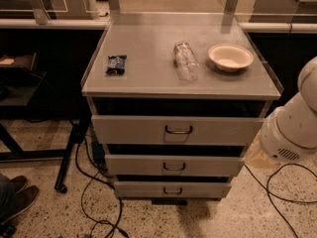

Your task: Open middle drawer

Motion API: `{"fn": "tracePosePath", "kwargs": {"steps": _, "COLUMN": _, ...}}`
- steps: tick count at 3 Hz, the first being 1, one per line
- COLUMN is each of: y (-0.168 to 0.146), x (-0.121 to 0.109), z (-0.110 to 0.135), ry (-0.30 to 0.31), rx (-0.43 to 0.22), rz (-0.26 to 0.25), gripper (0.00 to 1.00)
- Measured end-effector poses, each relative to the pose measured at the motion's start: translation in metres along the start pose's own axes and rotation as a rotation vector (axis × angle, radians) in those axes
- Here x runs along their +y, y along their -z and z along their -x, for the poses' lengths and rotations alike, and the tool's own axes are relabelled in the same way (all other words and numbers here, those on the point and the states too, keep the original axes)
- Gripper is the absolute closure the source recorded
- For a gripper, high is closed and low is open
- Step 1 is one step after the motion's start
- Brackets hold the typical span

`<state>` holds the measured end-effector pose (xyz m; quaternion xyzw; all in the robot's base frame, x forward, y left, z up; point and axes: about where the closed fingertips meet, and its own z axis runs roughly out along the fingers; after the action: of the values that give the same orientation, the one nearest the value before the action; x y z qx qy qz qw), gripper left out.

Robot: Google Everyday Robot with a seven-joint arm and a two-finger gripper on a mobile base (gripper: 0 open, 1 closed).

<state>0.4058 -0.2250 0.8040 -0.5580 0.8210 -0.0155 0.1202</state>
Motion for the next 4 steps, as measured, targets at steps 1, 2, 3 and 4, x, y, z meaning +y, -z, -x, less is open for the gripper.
{"fn": "tracePosePath", "kwargs": {"steps": 1, "y": 0.0000, "x": 0.0000, "z": 0.0000, "ry": 0.000, "rx": 0.000, "rz": 0.000, "gripper": 0.27}}
{"fn": "tracePosePath", "kwargs": {"steps": 2, "y": 0.0000, "x": 0.0000, "z": 0.0000, "ry": 0.000, "rx": 0.000, "rz": 0.000, "gripper": 0.03}}
{"fn": "tracePosePath", "kwargs": {"steps": 3, "y": 0.0000, "x": 0.0000, "z": 0.0000, "ry": 0.000, "rx": 0.000, "rz": 0.000, "gripper": 0.00}}
{"fn": "tracePosePath", "kwargs": {"steps": 4, "y": 0.0000, "x": 0.0000, "z": 0.0000, "ry": 0.000, "rx": 0.000, "rz": 0.000, "gripper": 0.00}}
